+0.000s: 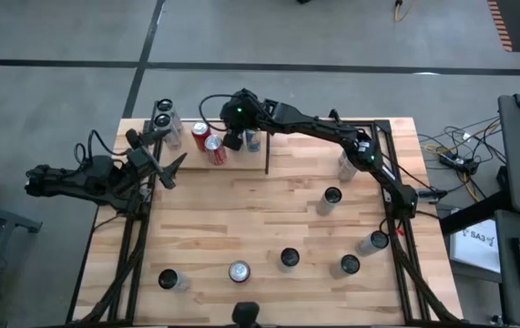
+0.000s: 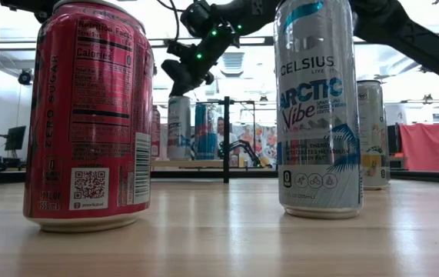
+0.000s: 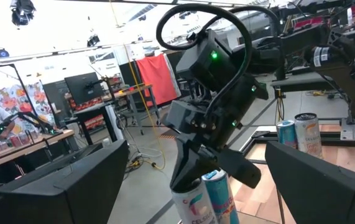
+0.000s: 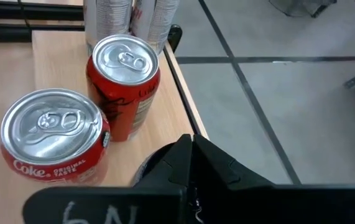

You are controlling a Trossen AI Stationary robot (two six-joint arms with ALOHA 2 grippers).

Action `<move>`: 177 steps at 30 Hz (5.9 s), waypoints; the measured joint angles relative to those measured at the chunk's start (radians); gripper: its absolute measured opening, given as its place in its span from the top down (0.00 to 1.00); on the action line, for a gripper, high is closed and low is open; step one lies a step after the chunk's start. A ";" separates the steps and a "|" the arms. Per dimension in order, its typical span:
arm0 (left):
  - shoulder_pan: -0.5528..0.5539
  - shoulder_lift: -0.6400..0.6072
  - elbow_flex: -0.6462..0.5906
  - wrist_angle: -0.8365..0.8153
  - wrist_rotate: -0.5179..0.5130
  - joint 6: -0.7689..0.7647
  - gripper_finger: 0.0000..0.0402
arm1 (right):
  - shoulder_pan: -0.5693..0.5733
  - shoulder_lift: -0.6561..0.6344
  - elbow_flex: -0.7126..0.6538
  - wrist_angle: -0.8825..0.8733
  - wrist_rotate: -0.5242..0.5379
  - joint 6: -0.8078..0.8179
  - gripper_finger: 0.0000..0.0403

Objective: Place canned beverage on shelf
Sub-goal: Put the top left white and blue soda can on the shelf, then put the red and black soda can on the shelf aligned with the other red and black soda can

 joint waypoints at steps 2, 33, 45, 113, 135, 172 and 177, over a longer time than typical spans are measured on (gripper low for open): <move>0.000 0.000 0.000 0.000 0.000 0.000 0.09 | 0.000 0.000 0.006 0.002 0.001 -0.007 0.98; 0.000 0.000 0.000 0.000 0.000 0.001 0.09 | 0.033 -0.032 0.007 -0.159 -0.045 0.036 0.98; 0.000 0.000 0.000 0.000 0.000 0.001 0.09 | -0.001 -0.018 0.006 -0.153 -0.043 0.002 0.98; -0.309 0.550 0.178 -0.021 0.378 -0.646 0.14 | 0.569 -0.467 -0.146 -0.652 0.170 0.230 0.98; -0.544 0.962 0.431 -0.304 0.260 -0.813 0.14 | 0.632 -0.814 -0.912 -0.057 0.175 0.125 0.98; -0.534 1.143 0.509 -0.258 0.385 -0.868 0.02 | 0.636 -0.856 -0.996 0.023 0.175 0.132 0.98; -0.526 1.143 0.509 -0.262 0.384 -0.847 0.03 | 0.636 -0.856 -0.996 0.022 0.175 0.132 0.98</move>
